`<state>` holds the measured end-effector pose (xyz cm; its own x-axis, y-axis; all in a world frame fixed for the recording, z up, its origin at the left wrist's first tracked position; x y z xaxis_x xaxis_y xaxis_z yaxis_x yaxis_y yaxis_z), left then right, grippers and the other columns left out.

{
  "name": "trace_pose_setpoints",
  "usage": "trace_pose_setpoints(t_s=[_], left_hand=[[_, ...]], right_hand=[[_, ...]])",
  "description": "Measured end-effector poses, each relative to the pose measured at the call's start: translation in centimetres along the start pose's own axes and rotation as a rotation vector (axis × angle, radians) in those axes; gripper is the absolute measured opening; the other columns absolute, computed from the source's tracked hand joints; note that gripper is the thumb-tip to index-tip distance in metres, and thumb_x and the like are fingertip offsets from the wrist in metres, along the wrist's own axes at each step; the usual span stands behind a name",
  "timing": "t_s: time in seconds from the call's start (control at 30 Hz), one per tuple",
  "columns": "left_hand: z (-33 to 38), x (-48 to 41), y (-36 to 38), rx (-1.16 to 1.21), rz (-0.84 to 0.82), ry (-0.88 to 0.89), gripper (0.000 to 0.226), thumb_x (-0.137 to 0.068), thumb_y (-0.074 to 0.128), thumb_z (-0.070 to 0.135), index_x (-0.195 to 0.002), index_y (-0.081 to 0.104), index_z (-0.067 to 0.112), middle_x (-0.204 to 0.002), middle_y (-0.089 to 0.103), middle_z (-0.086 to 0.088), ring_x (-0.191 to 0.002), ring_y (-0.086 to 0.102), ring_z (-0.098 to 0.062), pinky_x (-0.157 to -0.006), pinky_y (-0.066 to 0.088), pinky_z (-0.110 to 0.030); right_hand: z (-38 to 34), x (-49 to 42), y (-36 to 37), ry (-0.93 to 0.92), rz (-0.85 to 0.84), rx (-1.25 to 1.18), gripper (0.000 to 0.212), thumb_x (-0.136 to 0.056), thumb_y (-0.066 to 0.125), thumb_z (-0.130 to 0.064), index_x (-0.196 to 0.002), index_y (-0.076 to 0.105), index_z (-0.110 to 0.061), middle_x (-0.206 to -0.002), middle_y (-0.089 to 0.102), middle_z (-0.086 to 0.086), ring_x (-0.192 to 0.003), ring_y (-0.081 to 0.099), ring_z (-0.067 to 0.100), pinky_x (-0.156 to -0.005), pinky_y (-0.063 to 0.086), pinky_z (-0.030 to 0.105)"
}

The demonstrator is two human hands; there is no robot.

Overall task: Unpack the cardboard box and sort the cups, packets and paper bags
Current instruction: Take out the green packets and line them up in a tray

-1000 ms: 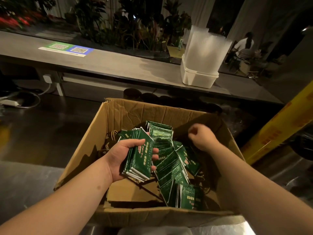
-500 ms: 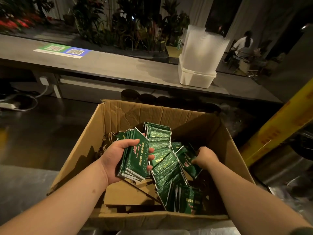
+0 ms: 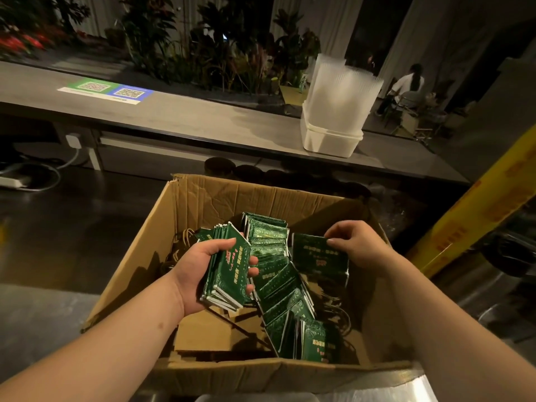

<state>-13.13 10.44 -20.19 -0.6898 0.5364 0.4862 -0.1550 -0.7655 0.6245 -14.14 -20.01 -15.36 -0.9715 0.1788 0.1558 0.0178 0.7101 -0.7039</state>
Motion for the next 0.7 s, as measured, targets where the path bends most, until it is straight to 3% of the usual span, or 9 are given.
trace_pose_setpoints(t_s=[0.13,0.27,0.37,0.43,0.53,0.7], left_hand=[[-0.1,0.1,-0.1,-0.032,0.006,-0.006,0.056,-0.084,0.061,0.033,-0.129,0.064,0.0,-0.122,0.063,-0.024,-0.109,0.059,-0.038,-0.086,0.05,-0.05],[-0.2,0.6,0.1,-0.076,-0.049,-0.068,0.038,-0.088,0.06,0.038,-0.103,0.078,0.007,-0.111,0.068,-0.02,-0.095,0.065,-0.036,-0.091,0.048,-0.047],[-0.2,0.7,0.0,-0.05,-0.07,-0.055,0.043,-0.089,0.06,0.039,-0.116,0.071,0.009,-0.112,0.067,-0.02,-0.097,0.064,-0.037,-0.091,0.049,-0.047],[-0.2,0.6,-0.1,-0.032,-0.07,-0.048,0.045,-0.091,0.058,0.04,-0.119,0.071,0.008,-0.115,0.066,-0.022,-0.099,0.065,-0.038,-0.092,0.05,-0.048],[0.0,0.5,-0.1,-0.001,-0.062,-0.02,0.039,-0.09,0.057,0.036,-0.103,0.079,0.007,-0.116,0.07,-0.022,-0.098,0.068,-0.039,-0.096,0.049,-0.051],[0.4,0.2,-0.2,0.064,0.002,0.062,0.032,-0.082,0.062,0.032,-0.097,0.079,0.009,-0.11,0.069,-0.02,-0.097,0.067,-0.038,-0.103,0.046,-0.055]], right_hand=[[-6.0,1.9,0.3,-0.18,-0.219,-0.07,0.011,-0.095,0.067,-0.011,-0.096,0.074,-0.019,-0.1,0.074,-0.001,-0.096,0.071,0.012,-0.077,0.06,0.025],[-10.4,2.6,2.1,-0.293,-0.359,-0.049,0.009,-0.095,0.067,-0.01,-0.1,0.073,-0.016,-0.1,0.074,0.0,-0.097,0.071,0.011,-0.082,0.059,0.026],[-11.9,2.7,3.2,-0.307,-0.391,-0.024,0.01,-0.096,0.067,-0.013,-0.104,0.072,-0.013,-0.103,0.074,0.001,-0.099,0.07,0.014,-0.085,0.06,0.028],[-12.1,2.5,3.6,-0.264,-0.384,-0.022,0.011,-0.096,0.067,-0.013,-0.106,0.072,-0.013,-0.103,0.073,0.002,-0.098,0.071,0.015,-0.081,0.06,0.027],[-10.8,2.0,4.3,-0.098,-0.322,-0.108,0.012,-0.096,0.066,-0.011,-0.107,0.072,-0.013,-0.103,0.074,0.006,-0.093,0.073,0.017,-0.075,0.061,0.028],[-7.2,1.7,6.2,0.145,-0.288,-0.132,0.012,-0.097,0.066,-0.011,-0.108,0.073,-0.012,-0.105,0.072,0.011,-0.096,0.071,0.025,-0.077,0.062,0.039]])
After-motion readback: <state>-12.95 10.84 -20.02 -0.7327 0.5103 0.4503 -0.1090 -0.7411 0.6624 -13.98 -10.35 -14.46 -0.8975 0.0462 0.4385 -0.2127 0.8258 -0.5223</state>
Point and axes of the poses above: each hand's wrist, its own x-axis away from the middle knuckle, its own y-axis out of the palm, z = x × y, the point moved 3 cm from there along -x, towards the middle knuckle
